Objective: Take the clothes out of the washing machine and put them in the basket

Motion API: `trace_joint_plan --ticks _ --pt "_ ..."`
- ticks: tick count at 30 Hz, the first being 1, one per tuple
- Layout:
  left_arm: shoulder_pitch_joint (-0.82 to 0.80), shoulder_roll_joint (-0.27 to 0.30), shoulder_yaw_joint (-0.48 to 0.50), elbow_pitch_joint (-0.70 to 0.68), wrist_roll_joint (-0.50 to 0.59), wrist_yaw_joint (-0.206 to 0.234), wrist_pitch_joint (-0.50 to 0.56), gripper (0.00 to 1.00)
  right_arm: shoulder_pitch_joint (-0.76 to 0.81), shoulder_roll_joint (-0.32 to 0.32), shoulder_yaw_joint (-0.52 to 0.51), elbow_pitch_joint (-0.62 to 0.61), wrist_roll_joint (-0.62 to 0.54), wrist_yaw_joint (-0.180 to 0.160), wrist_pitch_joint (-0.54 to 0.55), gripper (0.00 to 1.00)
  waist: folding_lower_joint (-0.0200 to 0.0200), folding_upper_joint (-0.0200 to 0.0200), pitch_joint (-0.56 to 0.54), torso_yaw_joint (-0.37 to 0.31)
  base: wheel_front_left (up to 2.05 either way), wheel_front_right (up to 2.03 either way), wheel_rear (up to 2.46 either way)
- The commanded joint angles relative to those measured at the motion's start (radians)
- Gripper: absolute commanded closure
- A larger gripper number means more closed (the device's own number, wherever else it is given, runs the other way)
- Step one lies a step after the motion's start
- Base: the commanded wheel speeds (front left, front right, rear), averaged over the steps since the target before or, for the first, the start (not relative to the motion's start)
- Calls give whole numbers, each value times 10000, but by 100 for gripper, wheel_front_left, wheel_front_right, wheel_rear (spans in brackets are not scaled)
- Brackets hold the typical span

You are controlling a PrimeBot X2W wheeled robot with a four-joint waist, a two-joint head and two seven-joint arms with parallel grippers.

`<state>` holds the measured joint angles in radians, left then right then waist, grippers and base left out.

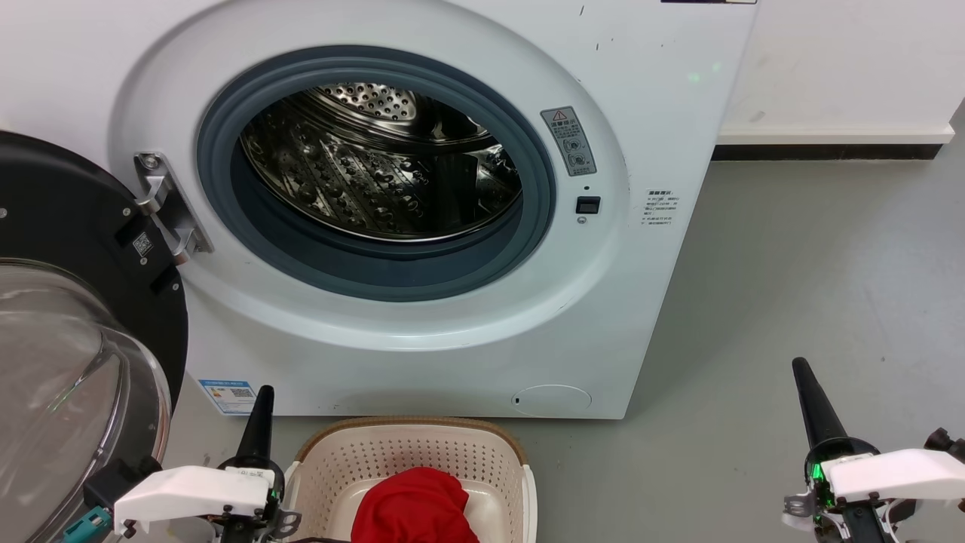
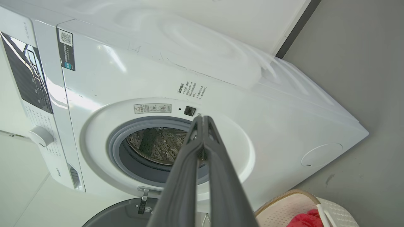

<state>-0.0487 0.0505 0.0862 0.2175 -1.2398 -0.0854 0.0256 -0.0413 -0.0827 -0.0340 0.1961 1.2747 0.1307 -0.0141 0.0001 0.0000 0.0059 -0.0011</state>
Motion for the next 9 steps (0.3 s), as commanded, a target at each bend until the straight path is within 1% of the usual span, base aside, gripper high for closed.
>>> trace_joint_plan --ticks 1,9 --pt "-225 1 52 -33 -199 -65 76 100 -234 -44 -39 -15 208 2 53 100 0 0 -1 0 0 0 0" --pt "-305 -1 99 39 -952 -144 250 100 -335 -31 -111 96 965 2 247 100 -1 0 -6 2 0 0 0"
